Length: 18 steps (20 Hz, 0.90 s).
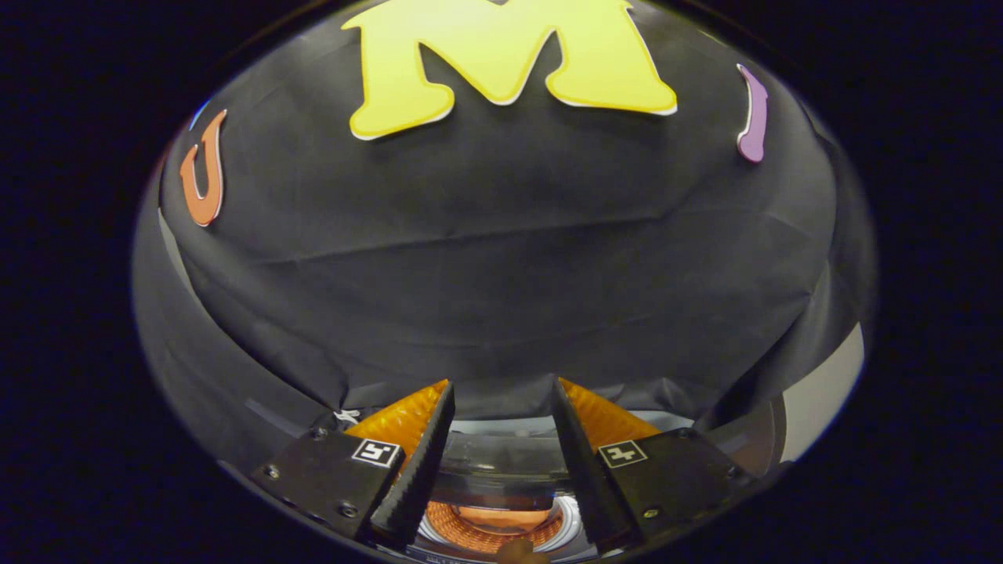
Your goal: Put the clothes into the washing machine and then close the washing machine lid.
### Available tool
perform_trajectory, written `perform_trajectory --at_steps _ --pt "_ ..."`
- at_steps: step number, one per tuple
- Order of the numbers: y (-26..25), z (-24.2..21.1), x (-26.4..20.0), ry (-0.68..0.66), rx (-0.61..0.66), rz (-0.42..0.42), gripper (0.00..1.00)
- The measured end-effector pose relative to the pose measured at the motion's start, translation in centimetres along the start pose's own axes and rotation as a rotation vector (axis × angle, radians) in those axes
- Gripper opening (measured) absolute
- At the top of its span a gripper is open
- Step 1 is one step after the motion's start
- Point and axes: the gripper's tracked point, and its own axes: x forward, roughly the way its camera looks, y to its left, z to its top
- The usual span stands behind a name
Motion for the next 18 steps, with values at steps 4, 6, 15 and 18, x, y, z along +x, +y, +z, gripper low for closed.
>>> perform_trajectory --at_steps 4,6,15,18 --pt "-0.1 -0.4 0.3 -0.009 -0.055 -0.003 0.78" --pt "0.0 -0.2 0.2 -0.033 -0.059 -0.001 0.78" --pt "0.1 -1.3 -1.9 -0.134 -0.076 0.017 0.78" --pt "0.2 -2.0 -2.8 -0.155 -0.078 0.018 0.78"
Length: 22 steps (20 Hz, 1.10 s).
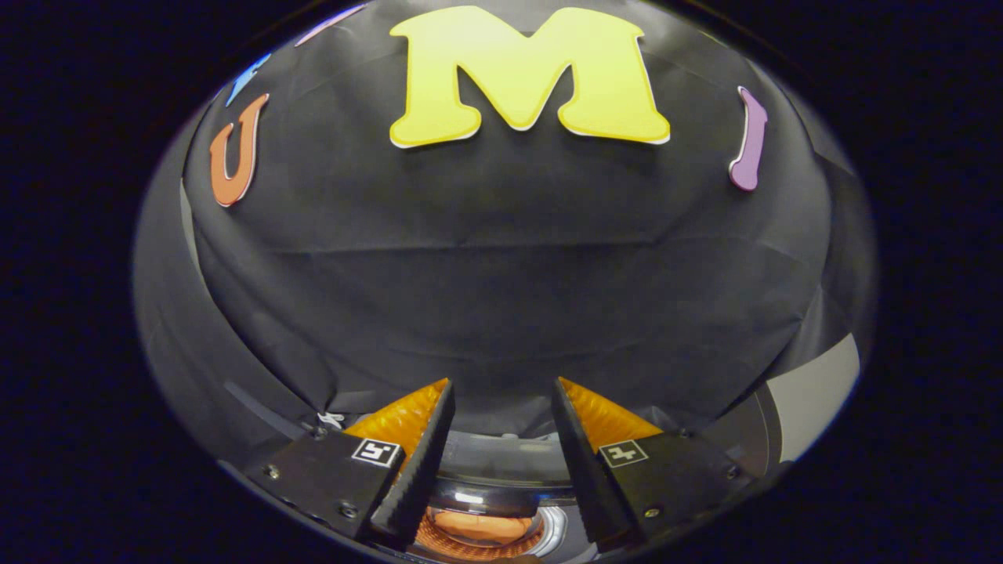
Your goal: Put the clothes into the washing machine and then close the washing machine lid.
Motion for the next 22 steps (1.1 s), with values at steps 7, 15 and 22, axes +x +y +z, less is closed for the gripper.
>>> perform_trajectory --at_steps 7,15,22 --pt "0.2 -1.5 -1.9 -0.031 -0.004 -0.002 0.78" --pt "0.6 -4.3 -4.5 -0.047 -0.006 -0.004 0.78" --pt "0.7 -7.0 -6.1 -0.066 -0.007 -0.011 0.78"
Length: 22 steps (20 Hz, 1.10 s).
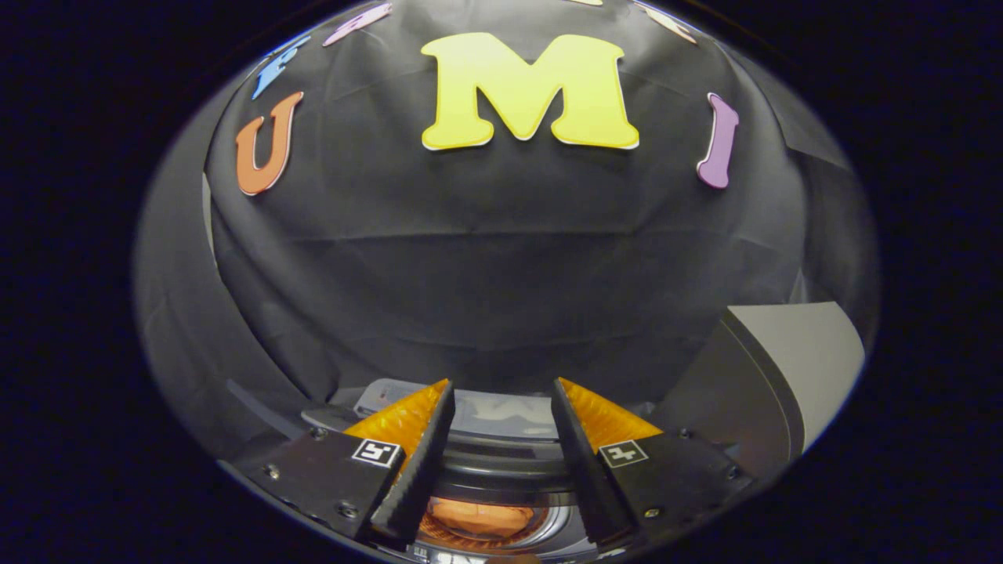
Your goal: Put the clothes into the washing machine and then close the washing machine lid.
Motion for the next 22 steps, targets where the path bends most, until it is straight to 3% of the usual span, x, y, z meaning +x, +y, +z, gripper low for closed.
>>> perform_trajectory --at_steps 13,22 --pt "0.5 -8.0 -3.7 0.054 -0.072 -0.001 0.78" --pt "-1.4 -7.4 -8.4 -0.025 -0.080 -0.001 0.80"
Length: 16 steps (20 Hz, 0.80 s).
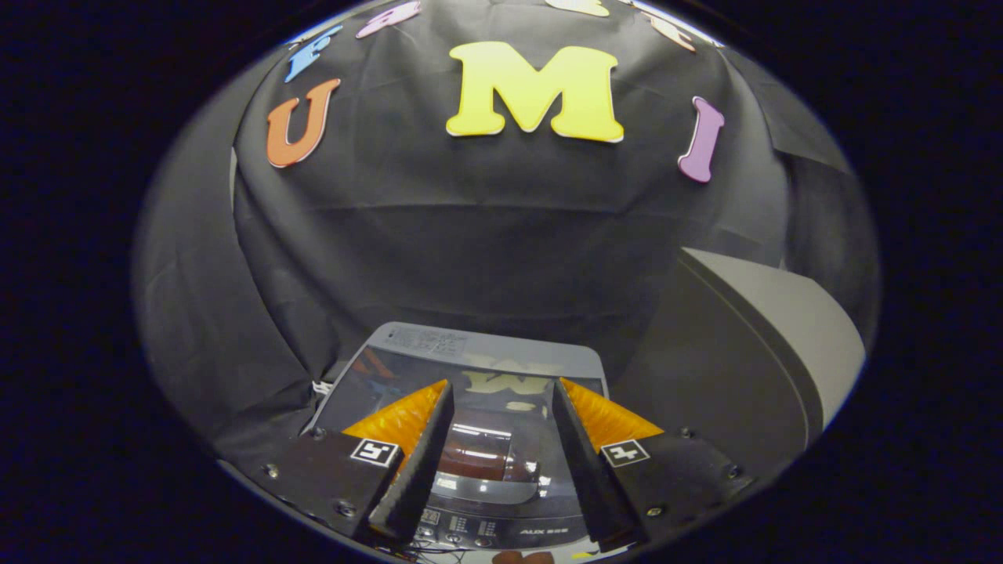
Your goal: Put the clothes into the washing machine and then close the washing machine lid.
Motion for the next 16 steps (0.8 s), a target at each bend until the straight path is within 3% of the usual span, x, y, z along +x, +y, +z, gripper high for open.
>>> perform_trajectory --at_steps 4,9,16 --pt "-3.2 0.9 -6.1 -0.103 -0.026 -0.007 0.80" --pt "-7.8 1.2 -16.8 -0.205 0.000 -0.017 0.81" --pt "-13.8 -3.1 -28.8 -0.268 0.055 -0.047 0.82"
